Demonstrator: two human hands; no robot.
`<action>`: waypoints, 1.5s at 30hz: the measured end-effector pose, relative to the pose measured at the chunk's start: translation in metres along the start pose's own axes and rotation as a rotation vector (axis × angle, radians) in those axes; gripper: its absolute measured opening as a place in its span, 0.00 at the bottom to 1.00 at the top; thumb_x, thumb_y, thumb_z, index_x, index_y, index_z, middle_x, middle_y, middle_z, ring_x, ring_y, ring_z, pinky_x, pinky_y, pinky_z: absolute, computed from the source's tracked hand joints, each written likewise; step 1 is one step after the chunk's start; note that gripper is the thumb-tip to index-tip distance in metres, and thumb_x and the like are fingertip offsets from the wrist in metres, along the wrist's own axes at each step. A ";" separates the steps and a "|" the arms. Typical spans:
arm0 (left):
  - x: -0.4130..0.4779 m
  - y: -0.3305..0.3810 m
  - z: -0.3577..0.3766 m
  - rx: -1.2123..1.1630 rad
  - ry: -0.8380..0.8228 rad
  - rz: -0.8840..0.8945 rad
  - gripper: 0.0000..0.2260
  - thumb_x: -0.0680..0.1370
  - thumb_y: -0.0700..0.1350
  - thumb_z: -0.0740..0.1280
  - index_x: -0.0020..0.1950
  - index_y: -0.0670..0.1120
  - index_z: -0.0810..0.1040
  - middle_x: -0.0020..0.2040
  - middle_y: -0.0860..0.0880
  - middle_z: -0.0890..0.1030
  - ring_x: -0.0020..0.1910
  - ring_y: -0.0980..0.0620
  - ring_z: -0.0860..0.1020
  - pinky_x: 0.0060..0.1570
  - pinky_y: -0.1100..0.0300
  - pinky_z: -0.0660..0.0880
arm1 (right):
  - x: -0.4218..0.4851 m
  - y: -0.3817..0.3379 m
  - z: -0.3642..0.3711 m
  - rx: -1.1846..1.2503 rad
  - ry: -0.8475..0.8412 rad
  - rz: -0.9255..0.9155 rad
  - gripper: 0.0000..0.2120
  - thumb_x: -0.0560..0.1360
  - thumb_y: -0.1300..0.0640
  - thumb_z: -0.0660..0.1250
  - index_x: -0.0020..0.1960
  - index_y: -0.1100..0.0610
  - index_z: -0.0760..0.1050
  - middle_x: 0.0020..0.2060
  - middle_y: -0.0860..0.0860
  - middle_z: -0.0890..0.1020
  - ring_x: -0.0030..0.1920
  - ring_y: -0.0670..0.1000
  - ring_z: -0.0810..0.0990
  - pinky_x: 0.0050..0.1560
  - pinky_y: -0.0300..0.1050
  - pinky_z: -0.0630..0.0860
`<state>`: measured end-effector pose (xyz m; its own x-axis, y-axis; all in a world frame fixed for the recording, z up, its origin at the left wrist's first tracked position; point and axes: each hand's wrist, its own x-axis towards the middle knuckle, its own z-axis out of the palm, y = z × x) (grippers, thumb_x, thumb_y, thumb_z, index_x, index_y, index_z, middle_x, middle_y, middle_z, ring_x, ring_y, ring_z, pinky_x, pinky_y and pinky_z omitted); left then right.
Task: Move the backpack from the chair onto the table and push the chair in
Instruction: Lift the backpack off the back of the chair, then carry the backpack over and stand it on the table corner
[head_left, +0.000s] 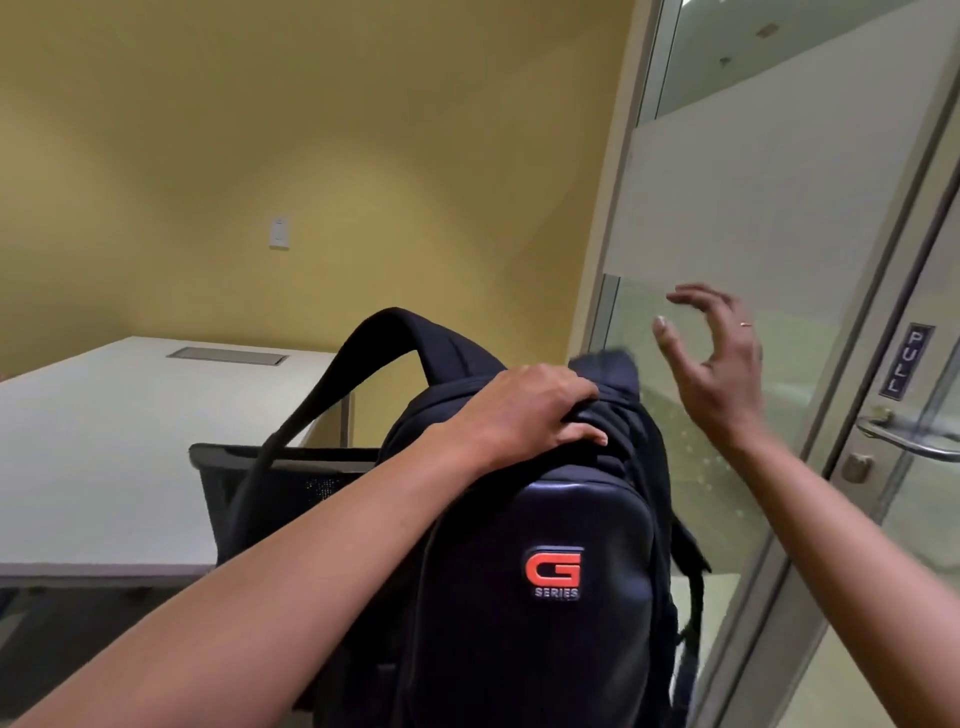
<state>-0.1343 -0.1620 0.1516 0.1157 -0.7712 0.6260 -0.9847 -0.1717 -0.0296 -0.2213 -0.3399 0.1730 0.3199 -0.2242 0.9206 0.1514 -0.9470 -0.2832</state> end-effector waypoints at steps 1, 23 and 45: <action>0.007 0.003 0.002 -0.009 -0.002 0.007 0.18 0.73 0.55 0.66 0.52 0.41 0.76 0.46 0.45 0.80 0.45 0.47 0.76 0.40 0.56 0.69 | -0.006 -0.003 0.000 0.003 -0.016 -0.038 0.11 0.74 0.54 0.63 0.52 0.60 0.77 0.51 0.53 0.77 0.54 0.50 0.73 0.54 0.43 0.67; 0.132 0.056 0.033 -0.112 0.116 0.368 0.19 0.70 0.48 0.73 0.54 0.36 0.78 0.45 0.37 0.81 0.45 0.41 0.79 0.45 0.53 0.73 | -0.019 0.075 -0.074 -0.138 -0.142 -0.036 0.14 0.66 0.53 0.66 0.40 0.65 0.71 0.37 0.53 0.71 0.40 0.55 0.70 0.37 0.43 0.60; 0.225 0.048 0.156 0.147 0.342 0.218 0.19 0.75 0.47 0.58 0.48 0.33 0.79 0.49 0.35 0.82 0.50 0.38 0.81 0.49 0.39 0.76 | 0.024 0.192 -0.098 -0.420 -0.228 -0.116 0.15 0.73 0.61 0.68 0.58 0.64 0.75 0.51 0.62 0.82 0.50 0.60 0.80 0.52 0.51 0.74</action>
<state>-0.1353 -0.4391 0.1694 -0.1673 -0.5558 0.8143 -0.9494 -0.1319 -0.2850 -0.2764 -0.5499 0.1675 0.5270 -0.1001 0.8440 -0.1771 -0.9842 -0.0062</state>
